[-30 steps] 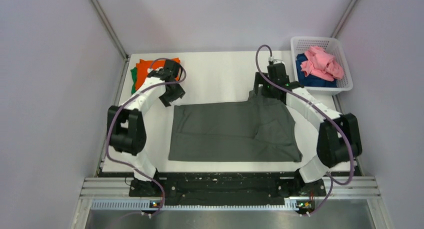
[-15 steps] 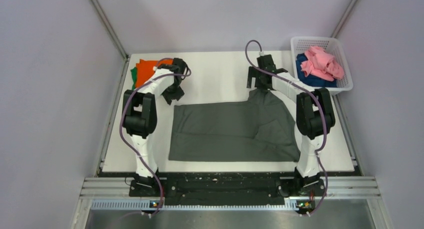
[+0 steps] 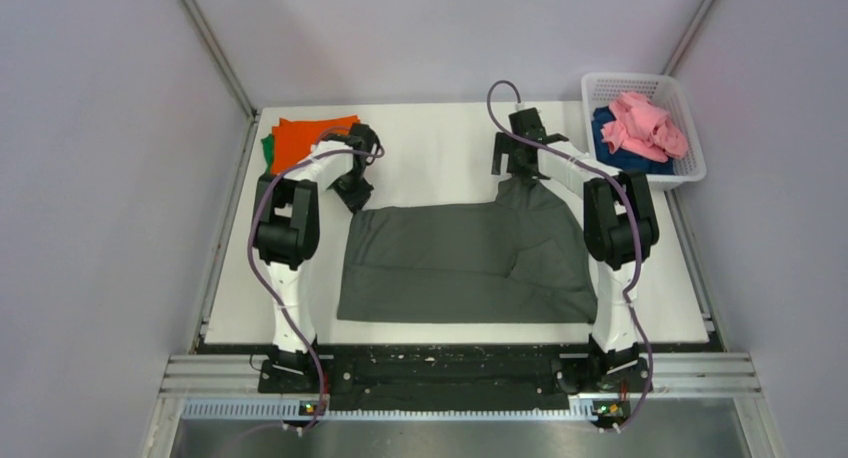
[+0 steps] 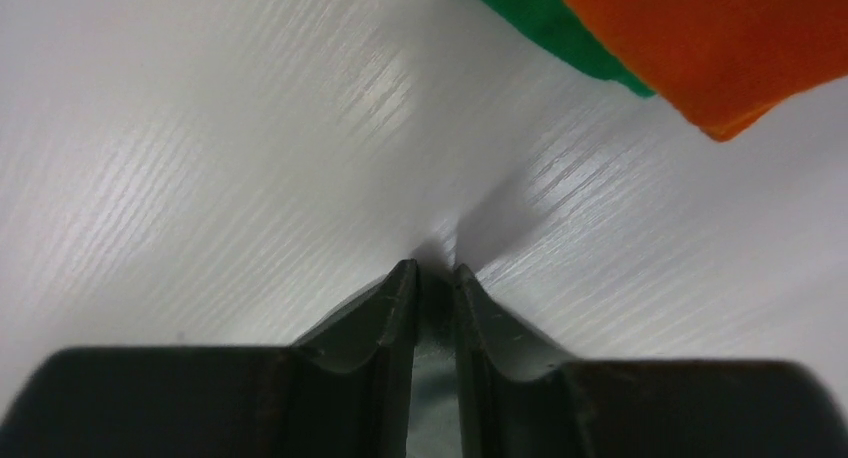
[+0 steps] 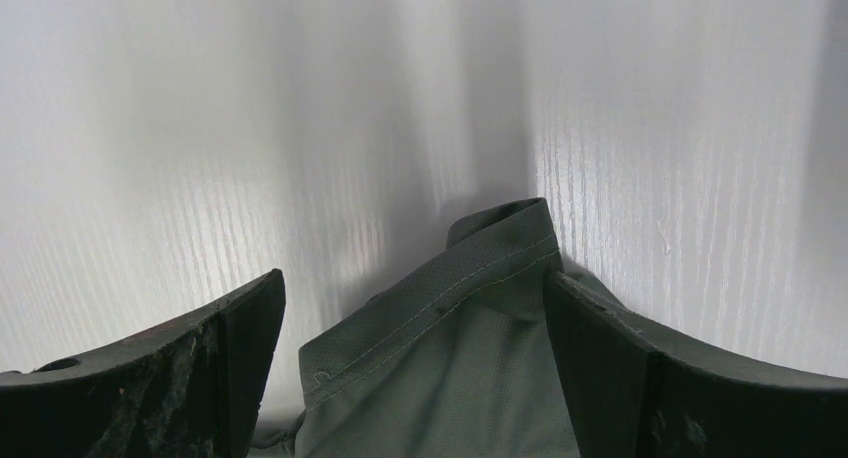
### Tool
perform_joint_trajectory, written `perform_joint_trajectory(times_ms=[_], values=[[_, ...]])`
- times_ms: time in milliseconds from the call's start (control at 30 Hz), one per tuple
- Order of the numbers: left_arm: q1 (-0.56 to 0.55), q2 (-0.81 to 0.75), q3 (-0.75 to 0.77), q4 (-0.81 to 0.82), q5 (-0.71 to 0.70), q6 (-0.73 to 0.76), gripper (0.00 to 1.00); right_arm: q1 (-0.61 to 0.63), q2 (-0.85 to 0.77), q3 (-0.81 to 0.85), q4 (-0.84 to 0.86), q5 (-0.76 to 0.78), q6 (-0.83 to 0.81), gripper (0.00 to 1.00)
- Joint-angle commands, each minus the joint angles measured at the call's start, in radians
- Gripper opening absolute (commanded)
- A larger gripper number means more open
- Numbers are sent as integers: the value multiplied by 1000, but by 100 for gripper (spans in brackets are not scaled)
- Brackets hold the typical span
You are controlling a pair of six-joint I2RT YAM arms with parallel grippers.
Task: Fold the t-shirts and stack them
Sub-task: Grab the side of the flattened tshirt furthest away from the robot with both arms
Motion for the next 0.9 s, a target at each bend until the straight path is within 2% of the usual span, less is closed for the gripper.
perform_joint_trajectory(times_ms=[0, 67, 100, 233, 400, 767, 867], values=[[1, 5, -16, 6, 51, -30, 19, -4, 10, 50, 9, 40, 12, 98], [1, -7, -38, -5, 60, -36, 1, -4, 11, 54, 9, 44, 11, 98], [0, -18, -49, -10, 62, -38, 0, -4, 13, 57, 10, 46, 10, 98], [-4, -86, -98, -2, 33, -38, 0, -4, 33, 82, 9, 52, 10, 97], [-5, -138, -120, 9, 29, -26, 0, -3, 68, 115, 12, 27, 25, 90], [-8, -188, -147, 32, 55, -3, 0, -2, 54, -4, 2, 31, 28, 68], [-8, -210, -152, 35, 53, 1, 0, -1, 19, -44, 14, 59, 23, 55]])
